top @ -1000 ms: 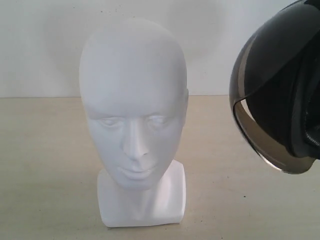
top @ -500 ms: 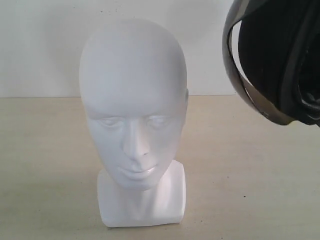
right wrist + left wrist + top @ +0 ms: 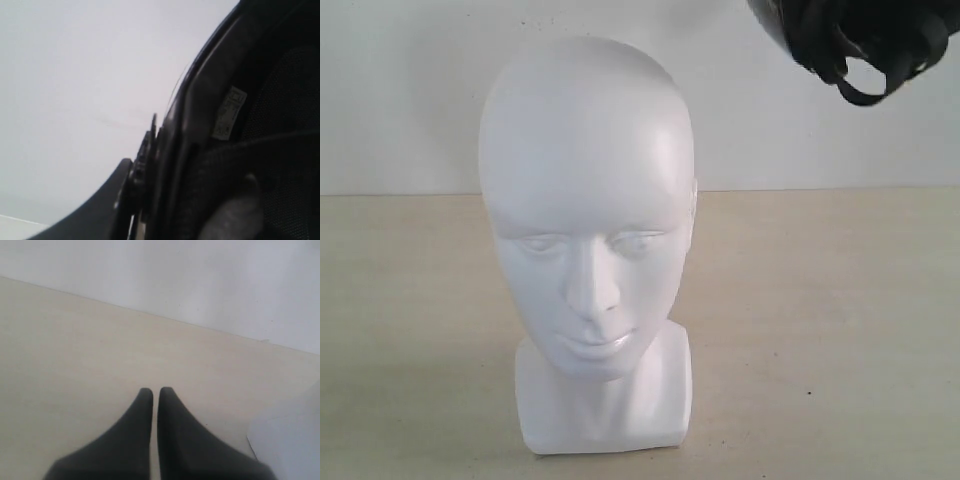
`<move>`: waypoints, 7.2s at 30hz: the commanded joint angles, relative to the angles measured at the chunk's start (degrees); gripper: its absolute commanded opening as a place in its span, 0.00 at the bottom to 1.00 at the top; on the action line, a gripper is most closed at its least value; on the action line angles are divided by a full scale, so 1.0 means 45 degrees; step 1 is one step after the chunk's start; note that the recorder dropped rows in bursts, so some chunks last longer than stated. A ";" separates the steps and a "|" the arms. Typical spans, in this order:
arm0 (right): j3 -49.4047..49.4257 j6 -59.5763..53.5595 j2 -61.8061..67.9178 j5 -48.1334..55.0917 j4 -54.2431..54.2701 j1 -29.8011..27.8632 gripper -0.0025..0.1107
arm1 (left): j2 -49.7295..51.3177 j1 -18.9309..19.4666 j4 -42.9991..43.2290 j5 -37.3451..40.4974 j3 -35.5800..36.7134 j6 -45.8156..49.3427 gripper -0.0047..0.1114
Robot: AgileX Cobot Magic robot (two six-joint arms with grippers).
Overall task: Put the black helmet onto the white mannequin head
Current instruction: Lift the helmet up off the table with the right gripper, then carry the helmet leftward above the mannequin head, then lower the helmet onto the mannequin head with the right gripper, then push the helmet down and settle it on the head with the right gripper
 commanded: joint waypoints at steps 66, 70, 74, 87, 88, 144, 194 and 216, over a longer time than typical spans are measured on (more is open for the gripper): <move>-0.6687 -0.7357 0.7024 -0.4757 0.5967 0.9424 0.02 | -0.0035 -0.0109 -0.0024 -0.0042 0.0049 0.0055 0.08; -0.6103 -0.7096 0.7024 -0.5495 0.6133 0.9452 0.02 | -0.0035 -0.0109 -0.0024 -0.0042 0.0049 0.0055 0.08; -0.5495 -0.6629 0.7024 -0.6065 0.6207 0.9452 0.02 | -0.0035 -0.0109 -0.0024 -0.0042 0.0049 0.0055 0.08; -0.3100 -0.6865 0.6190 -0.8415 0.6900 0.9428 0.02 | -0.0035 -0.0109 -0.0024 -0.0042 0.0049 0.0055 0.08; -0.2992 -0.6865 0.6133 -0.8479 0.6933 0.9428 0.02 | -0.0035 -0.0109 -0.0024 -0.0042 0.0049 0.0055 0.08; 0.2665 -0.7798 0.4859 -1.1715 0.9300 0.9428 0.02 | -0.0035 -0.0109 -0.0024 -0.0042 0.0049 0.0055 0.08; 0.2641 -1.1487 0.3343 -0.6861 1.0566 0.9428 0.02 | -0.0035 -0.0109 -0.0024 -0.0042 0.0049 0.0055 0.08; 0.2641 -1.1929 0.3343 -0.5547 1.1267 0.9428 0.02 | -0.0035 -0.0109 -0.0024 -0.0042 0.0049 0.0055 0.08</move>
